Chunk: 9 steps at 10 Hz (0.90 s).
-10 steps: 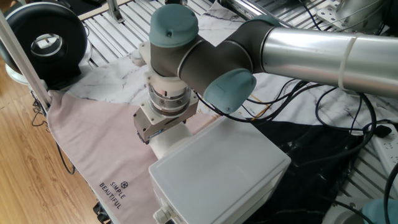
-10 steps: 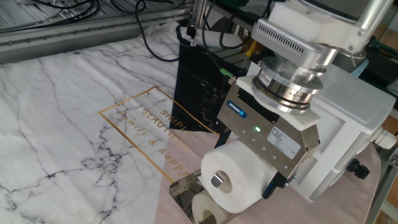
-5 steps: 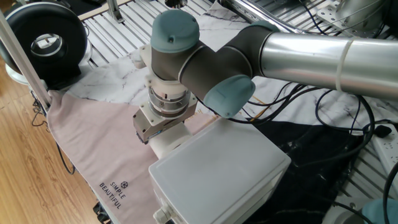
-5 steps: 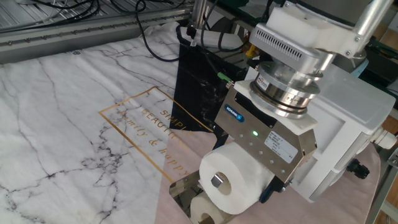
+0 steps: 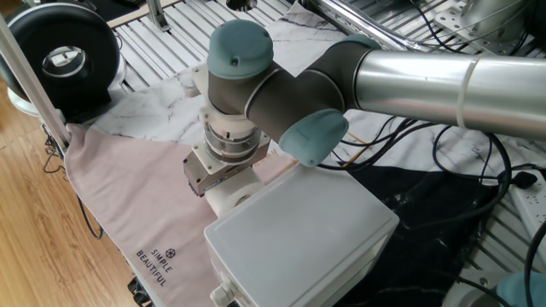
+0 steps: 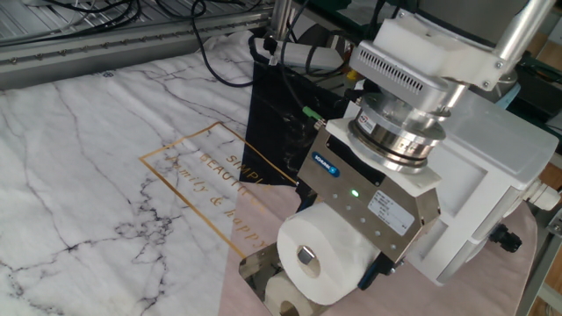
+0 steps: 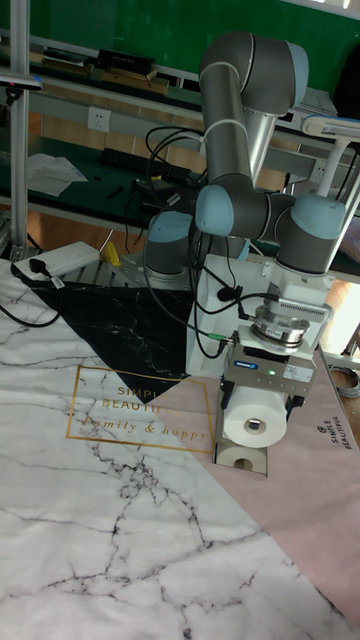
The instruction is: Take the roll of paper down from the shelf
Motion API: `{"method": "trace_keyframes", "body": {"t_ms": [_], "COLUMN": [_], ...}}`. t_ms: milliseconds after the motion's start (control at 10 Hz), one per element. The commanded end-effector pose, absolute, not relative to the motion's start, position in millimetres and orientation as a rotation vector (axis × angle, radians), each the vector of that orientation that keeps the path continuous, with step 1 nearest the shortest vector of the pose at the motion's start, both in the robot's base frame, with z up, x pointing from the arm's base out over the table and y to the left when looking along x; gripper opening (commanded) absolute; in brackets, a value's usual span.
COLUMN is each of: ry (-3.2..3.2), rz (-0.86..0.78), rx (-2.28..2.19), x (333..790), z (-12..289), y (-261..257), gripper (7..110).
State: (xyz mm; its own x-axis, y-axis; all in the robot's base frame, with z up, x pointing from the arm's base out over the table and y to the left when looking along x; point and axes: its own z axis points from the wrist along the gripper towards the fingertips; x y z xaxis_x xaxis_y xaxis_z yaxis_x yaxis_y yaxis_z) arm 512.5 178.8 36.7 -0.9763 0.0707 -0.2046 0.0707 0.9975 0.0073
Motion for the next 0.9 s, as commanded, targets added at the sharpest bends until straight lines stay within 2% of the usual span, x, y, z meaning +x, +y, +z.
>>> {"method": "trace_keyframes", "body": {"t_ms": [0,200,300,800], "ry": [2.937,2.938,2.931,2.954], "rz": [0.031,0.025,0.019,-0.062], "rx": [0.109,0.101,0.101,0.117], "x": [512.8,513.1,515.0,514.6], "z": [33.5,29.7,27.4,34.4], "y": [182.9,182.0,180.8,164.7], "gripper": [88,88,107,107]}}
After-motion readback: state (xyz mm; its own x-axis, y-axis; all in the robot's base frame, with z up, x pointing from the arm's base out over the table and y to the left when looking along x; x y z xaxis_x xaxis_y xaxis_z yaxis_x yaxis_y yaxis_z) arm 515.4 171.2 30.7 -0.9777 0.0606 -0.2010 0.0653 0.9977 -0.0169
